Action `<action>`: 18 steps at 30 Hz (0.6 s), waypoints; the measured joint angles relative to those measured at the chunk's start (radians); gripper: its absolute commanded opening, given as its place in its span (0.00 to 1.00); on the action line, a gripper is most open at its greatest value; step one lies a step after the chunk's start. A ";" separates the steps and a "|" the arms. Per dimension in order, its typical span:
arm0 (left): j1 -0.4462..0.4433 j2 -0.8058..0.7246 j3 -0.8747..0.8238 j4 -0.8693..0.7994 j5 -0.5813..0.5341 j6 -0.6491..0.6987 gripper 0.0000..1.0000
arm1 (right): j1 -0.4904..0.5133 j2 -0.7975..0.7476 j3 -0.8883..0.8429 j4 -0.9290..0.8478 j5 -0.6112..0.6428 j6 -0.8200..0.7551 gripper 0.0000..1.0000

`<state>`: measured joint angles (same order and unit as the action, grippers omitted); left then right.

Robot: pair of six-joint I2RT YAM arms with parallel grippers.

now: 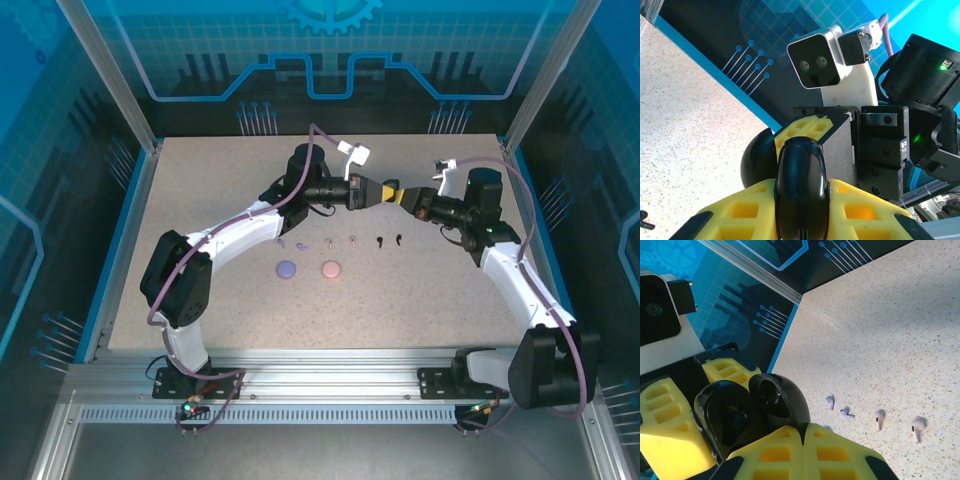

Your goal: Insert the wireless bluetooth earbuds into the charging case

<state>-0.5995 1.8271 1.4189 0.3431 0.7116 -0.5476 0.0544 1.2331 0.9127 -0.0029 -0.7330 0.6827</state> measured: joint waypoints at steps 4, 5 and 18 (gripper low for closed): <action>-0.003 -0.001 0.015 -0.046 -0.011 0.032 0.74 | 0.006 0.018 0.066 -0.095 0.044 -0.061 0.00; 0.000 -0.001 0.020 -0.069 -0.011 0.045 0.77 | 0.006 0.027 0.094 -0.131 0.055 -0.088 0.00; 0.142 0.040 0.492 -0.832 0.079 0.523 0.96 | 0.060 0.234 0.435 -0.554 0.221 -0.530 0.00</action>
<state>-0.4572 1.8675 1.9110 -0.4889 0.7902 -0.0246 0.1139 1.4673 1.3472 -0.5571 -0.5121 0.1528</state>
